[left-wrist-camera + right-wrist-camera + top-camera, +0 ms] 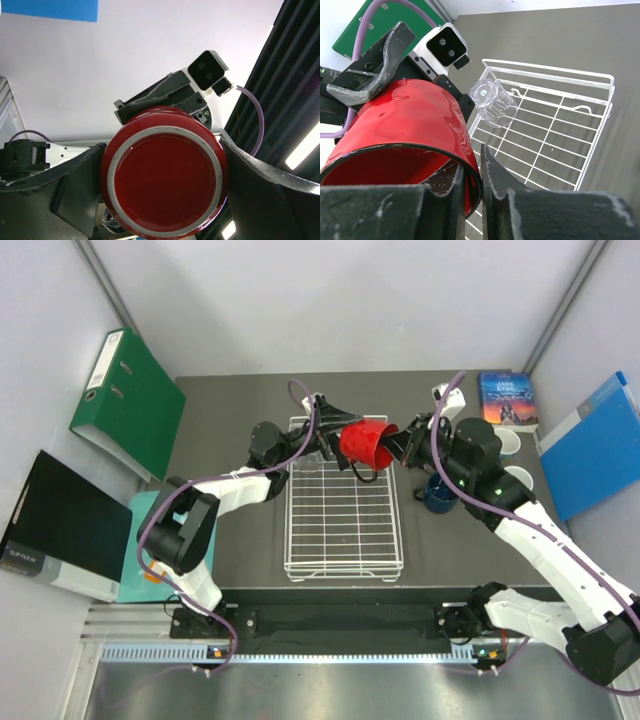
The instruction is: Unload the cups from the dish rack
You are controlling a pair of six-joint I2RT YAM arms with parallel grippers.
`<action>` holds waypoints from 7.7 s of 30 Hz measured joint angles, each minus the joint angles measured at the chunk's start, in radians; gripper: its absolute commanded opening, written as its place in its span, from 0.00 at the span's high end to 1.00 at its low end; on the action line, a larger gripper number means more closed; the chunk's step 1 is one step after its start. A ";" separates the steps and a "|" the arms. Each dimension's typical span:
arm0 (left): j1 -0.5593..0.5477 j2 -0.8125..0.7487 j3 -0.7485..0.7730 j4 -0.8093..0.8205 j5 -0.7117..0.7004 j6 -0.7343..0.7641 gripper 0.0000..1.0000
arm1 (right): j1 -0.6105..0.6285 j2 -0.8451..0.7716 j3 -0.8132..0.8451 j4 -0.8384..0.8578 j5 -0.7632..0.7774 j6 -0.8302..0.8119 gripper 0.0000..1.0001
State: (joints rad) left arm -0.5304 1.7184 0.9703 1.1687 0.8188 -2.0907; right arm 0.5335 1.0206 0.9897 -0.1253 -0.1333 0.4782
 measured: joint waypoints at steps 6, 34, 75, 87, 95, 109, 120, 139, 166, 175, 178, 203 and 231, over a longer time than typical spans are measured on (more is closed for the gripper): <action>0.000 0.001 0.009 0.006 0.020 0.000 0.19 | -0.002 -0.023 -0.003 -0.014 -0.017 0.000 1.00; 0.185 -0.318 0.074 -1.019 -0.415 0.825 0.01 | -0.006 -0.264 0.104 -0.711 0.531 0.463 1.00; 0.001 -0.586 0.028 -1.488 -1.091 1.059 0.01 | -0.006 -0.129 -0.290 -1.057 0.570 1.133 1.00; -0.022 -0.586 0.028 -1.489 -1.106 1.046 0.01 | -0.029 0.005 -0.311 -0.944 0.563 1.126 0.99; -0.023 -0.584 0.028 -1.494 -1.109 1.041 0.01 | -0.040 0.007 -0.335 -0.907 0.545 1.120 1.00; -0.035 -0.548 0.028 -1.508 -1.107 1.020 0.01 | -0.105 -0.039 -0.362 -0.888 0.519 1.098 0.84; -0.045 -0.529 0.028 -1.525 -1.108 1.019 0.01 | -0.112 -0.040 -0.299 -0.890 0.525 1.040 0.59; -0.054 -0.483 0.071 -1.548 -1.122 1.058 0.01 | -0.113 -0.095 0.118 -0.906 0.440 0.703 0.48; -0.054 -0.031 0.564 -1.783 -1.170 1.544 0.01 | -0.101 0.130 0.126 -0.311 -0.018 -0.074 0.24; -0.054 0.120 0.621 -1.825 -1.148 1.570 0.01 | -0.099 0.130 0.136 -0.304 -0.019 -0.074 0.25; -0.054 0.147 0.632 -1.834 -1.147 1.570 0.01 | -0.098 0.130 0.140 -0.301 -0.019 -0.074 0.25; -0.039 0.224 0.702 -1.867 -1.115 1.600 1.00 | -0.098 0.131 0.138 -0.284 0.018 -0.040 0.25; 0.095 -0.201 0.101 -0.692 -0.127 0.771 1.00 | -0.098 -0.002 -0.034 0.024 -0.166 0.111 0.25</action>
State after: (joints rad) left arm -0.4355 1.5173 1.0714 0.4767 0.6922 -1.3193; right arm 0.4358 1.0183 0.9562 -0.1013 -0.2993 0.5888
